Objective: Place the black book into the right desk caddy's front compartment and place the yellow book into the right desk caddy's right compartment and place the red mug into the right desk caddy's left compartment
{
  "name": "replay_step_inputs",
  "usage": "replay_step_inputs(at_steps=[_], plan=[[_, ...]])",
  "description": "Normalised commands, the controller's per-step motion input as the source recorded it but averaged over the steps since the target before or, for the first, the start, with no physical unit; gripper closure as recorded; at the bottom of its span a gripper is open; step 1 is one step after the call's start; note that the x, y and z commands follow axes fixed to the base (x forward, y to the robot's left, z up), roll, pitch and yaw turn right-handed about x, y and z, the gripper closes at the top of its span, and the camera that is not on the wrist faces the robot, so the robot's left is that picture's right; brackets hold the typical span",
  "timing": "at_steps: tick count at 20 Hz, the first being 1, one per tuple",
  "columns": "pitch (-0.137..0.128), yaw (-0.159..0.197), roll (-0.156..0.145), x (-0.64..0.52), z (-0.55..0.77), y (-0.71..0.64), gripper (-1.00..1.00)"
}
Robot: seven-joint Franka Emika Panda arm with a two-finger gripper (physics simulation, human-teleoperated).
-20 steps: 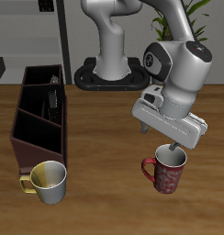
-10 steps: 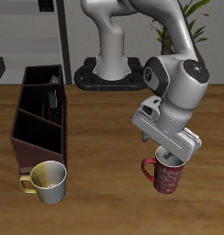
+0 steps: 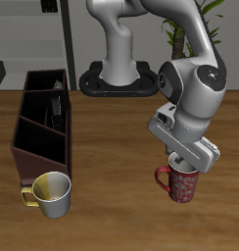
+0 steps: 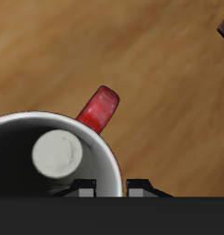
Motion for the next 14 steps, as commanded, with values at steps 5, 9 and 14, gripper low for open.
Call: replay_step_inputs(at_steps=[5, 9, 14], plan=[[-0.036, 0.049, 0.019, -0.16, 0.16, -0.04, 1.0], [-0.04, 0.167, 0.103, -0.22, 0.31, -0.05, 1.0], [-0.043, 0.229, 0.05, -0.33, 0.44, -0.25, 1.0]])
